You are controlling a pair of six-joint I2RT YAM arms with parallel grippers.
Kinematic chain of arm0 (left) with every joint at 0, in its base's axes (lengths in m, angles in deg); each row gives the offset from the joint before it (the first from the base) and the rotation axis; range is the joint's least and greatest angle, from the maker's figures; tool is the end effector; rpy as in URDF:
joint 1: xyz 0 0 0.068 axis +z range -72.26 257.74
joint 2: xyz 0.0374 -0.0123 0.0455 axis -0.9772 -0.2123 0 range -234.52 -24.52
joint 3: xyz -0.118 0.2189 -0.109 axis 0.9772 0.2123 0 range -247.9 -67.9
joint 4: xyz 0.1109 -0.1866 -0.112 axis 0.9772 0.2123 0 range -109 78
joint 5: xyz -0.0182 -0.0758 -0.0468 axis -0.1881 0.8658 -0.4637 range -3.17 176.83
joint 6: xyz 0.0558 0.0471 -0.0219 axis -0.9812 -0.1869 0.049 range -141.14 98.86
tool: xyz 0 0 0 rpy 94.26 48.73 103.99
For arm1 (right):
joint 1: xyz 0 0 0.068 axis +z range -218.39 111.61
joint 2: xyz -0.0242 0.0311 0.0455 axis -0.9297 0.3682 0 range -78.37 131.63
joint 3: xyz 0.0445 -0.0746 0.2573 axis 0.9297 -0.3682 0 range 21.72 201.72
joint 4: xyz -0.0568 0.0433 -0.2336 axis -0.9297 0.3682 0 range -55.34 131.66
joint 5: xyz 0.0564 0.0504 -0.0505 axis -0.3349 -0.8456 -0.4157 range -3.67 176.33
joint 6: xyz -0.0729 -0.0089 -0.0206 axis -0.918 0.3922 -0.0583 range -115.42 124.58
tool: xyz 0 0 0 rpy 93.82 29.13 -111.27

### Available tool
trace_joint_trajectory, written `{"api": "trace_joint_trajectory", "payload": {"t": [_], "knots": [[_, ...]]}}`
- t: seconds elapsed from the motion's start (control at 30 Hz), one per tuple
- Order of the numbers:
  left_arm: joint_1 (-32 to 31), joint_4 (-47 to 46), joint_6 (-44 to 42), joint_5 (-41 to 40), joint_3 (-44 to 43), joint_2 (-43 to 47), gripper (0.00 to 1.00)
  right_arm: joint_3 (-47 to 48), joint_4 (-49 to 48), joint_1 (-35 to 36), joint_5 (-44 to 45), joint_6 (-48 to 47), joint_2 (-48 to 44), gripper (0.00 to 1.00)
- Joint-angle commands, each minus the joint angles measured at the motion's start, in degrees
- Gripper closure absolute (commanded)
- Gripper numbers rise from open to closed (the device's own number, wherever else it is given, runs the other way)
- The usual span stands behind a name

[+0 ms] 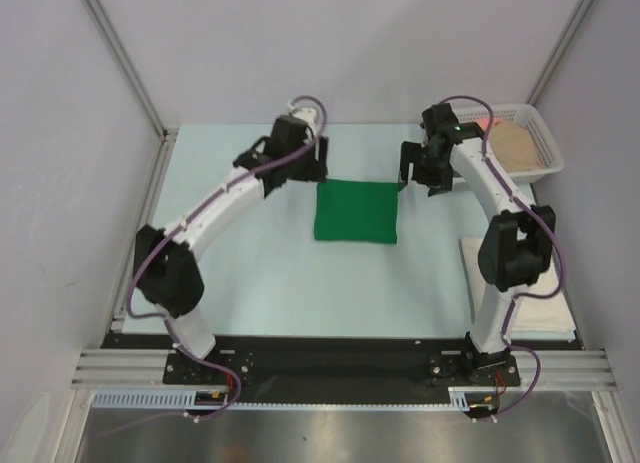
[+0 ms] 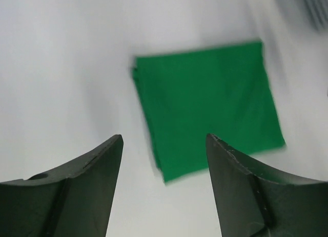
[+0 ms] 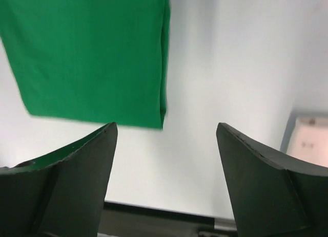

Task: Fold and stack the t-shirts
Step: Fold the tshirt, then neatly place the folded tshirt to the corner

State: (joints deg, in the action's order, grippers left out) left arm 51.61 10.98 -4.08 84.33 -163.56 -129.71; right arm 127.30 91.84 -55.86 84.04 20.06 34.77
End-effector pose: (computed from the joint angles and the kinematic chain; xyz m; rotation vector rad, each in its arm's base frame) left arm 0.3865 -0.1865 0.3005 0.1571 2.2783 -0.3501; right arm 0.4044 0.0925 0.2593 0.0578 2.7159 0.2000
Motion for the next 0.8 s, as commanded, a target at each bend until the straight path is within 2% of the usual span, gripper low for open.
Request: {"api": "trace_joint_trajectory", "payload": {"t": [0.0,0.07,0.13,0.17,0.2,0.23,0.3,0.4,0.53,0.7,0.77], "knots": [[-12.1,-1.5,-8.2,-10.1,11.6,9.9,0.28,-6.5,1.9,-1.8,-4.0,2.2,-10.1,0.16],[-20.8,-5.3,-13.2,-16.3,17.5,15.8,0.27,-9.7,0.8,-3.8,-5.7,2.9,-13.5,0.13],[-28.8,-13.9,-16.9,-19.1,27.3,19.7,0.26,-13.4,0.6,-5.6,-8.4,3.5,-17.2,0.10],[-31.2,-16.8,-21.3,-20.7,33.1,22.9,0.25,-15.5,0.6,-7.2,-10.3,3.6,-19.3,0.09],[-33.3,-21.6,-23.2,-21.1,35.3,24.1,0.25,-16.5,0.6,-7.6,-10.5,3.5,-20.3,0.08],[-36.7,-23.3,-24.7,-21.7,37.1,24.8,0.24,-17.5,0.6,-8.0,-10.6,3.4,-21.5,0.07],[-38.7,-25.5,-28.3,-21.3,39.7,24.0,0.25,-20.7,-0.1,-9.2,-11.1,3.1,-25.1,0.07],[-42.8,-28.4,-37.5,-23.6,40.7,18.6,0.26,-23.4,-0.8,-10.9,-12.7,2.9,-28.8,0.07],[-43.1,-33.0,-50.0,-22.5,39.6,10.7,0.27,-26.9,-1.6,-11.6,-13.4,2.2,-31.4,0.07],[-42.9,-34.6,-55.9,-18.6,32.8,1.4,0.28,-29.6,-2.1,-13.7,-13.4,1.3,-33.2,0.07],[-43.0,-35.0,-56.3,-21.3,29.1,-3.3,0.29,-30.3,-2.6,-14.5,-14.2,1.2,-33.4,0.06]]}}
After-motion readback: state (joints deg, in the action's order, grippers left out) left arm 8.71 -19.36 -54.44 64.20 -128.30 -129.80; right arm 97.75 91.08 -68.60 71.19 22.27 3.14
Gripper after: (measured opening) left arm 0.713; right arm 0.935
